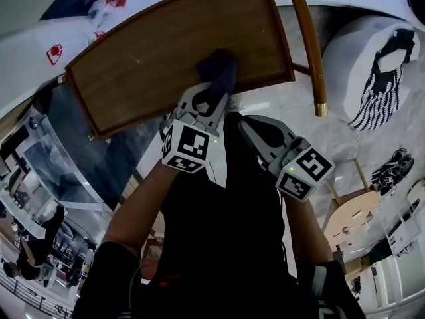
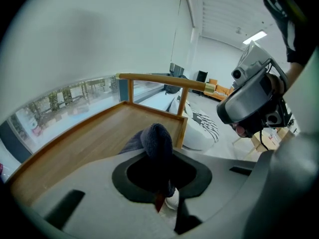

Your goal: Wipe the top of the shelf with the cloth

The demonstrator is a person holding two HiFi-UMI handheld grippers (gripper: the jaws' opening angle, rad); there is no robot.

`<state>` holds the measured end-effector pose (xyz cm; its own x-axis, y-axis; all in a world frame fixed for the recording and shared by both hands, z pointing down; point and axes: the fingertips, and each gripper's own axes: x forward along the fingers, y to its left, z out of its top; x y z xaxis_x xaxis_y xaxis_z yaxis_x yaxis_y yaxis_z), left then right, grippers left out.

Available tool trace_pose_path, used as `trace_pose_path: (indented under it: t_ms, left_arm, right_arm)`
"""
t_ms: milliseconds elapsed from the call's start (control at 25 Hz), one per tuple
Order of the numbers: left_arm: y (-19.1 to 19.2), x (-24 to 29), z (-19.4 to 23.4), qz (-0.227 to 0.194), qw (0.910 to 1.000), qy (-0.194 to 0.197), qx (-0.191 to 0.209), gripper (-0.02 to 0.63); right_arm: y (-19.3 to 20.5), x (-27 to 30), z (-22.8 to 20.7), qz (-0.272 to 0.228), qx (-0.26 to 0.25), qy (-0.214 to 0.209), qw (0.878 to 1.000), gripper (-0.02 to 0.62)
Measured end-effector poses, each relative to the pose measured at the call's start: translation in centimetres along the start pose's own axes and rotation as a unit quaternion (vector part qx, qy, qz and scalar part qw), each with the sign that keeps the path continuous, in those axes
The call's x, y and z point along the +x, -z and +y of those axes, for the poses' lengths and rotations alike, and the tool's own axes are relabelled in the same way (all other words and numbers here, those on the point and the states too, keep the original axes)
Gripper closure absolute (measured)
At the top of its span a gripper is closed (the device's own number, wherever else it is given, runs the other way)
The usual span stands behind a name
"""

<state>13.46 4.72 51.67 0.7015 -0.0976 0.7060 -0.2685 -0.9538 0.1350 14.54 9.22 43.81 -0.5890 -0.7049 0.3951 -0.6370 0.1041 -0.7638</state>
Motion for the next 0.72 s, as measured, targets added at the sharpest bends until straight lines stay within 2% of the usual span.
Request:
trace_pose_path:
  t_ms: [440, 720]
  left_arm:
    - [-4.0, 3.6, -2.8, -0.014, 0.9983, 0.039, 0.041, 0.537]
    - [-5.7, 5.1, -4.4, -0.021, 0.9974, 0.054, 0.044, 0.537]
  right_arm:
    - [-0.4, -2.6, -2.0, -0.024, 0.016, 0.018, 0.999, 0.592]
    - [-0.8, -3.9, -2.7, -0.036, 0.020, 0.028, 0.999, 0.592]
